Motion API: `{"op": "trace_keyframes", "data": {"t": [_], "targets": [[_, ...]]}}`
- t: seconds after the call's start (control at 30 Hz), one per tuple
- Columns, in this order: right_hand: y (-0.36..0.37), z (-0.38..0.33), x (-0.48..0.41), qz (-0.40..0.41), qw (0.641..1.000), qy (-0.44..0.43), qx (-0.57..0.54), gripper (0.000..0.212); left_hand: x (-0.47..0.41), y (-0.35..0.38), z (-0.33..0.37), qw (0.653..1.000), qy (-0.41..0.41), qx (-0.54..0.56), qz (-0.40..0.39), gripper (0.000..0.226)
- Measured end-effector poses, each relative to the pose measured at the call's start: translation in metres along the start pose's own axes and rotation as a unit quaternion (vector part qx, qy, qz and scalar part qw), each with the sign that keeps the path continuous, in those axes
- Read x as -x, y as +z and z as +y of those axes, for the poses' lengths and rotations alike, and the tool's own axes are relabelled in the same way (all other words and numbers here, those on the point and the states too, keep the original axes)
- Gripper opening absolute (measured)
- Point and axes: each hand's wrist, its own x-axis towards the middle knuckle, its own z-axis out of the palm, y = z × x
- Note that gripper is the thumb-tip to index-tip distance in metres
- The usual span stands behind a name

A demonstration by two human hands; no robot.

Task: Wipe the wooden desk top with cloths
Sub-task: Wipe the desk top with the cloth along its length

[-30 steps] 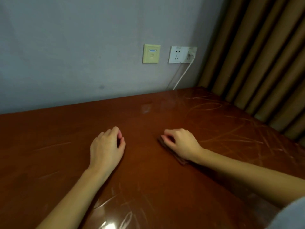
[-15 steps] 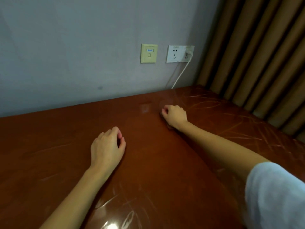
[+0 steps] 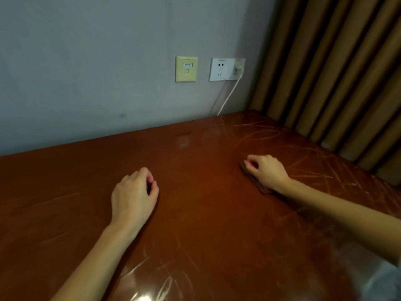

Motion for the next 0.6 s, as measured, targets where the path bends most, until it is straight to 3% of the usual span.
{"op": "trace_keyframes", "data": {"t": [0.27, 0.47, 0.6], "targets": [[0.025, -0.055, -0.068, 0.037, 0.998, 0.037, 0.02, 0.026, -0.001, 0.002, 0.0, 1.0, 0.004, -0.013, -0.005, 0.007], [0.022, -0.102, 0.005, 0.0, 0.994, -0.104, -0.02, 0.024, 0.0, -0.004, 0.002, 1.0, -0.008, 0.003, -0.01, 0.008], [0.003, -0.075, 0.08, -0.037, 0.986, -0.16, -0.04, 0.028, 0.004, -0.01, 0.005, 0.999, -0.019, 0.018, -0.022, 0.008]]}}
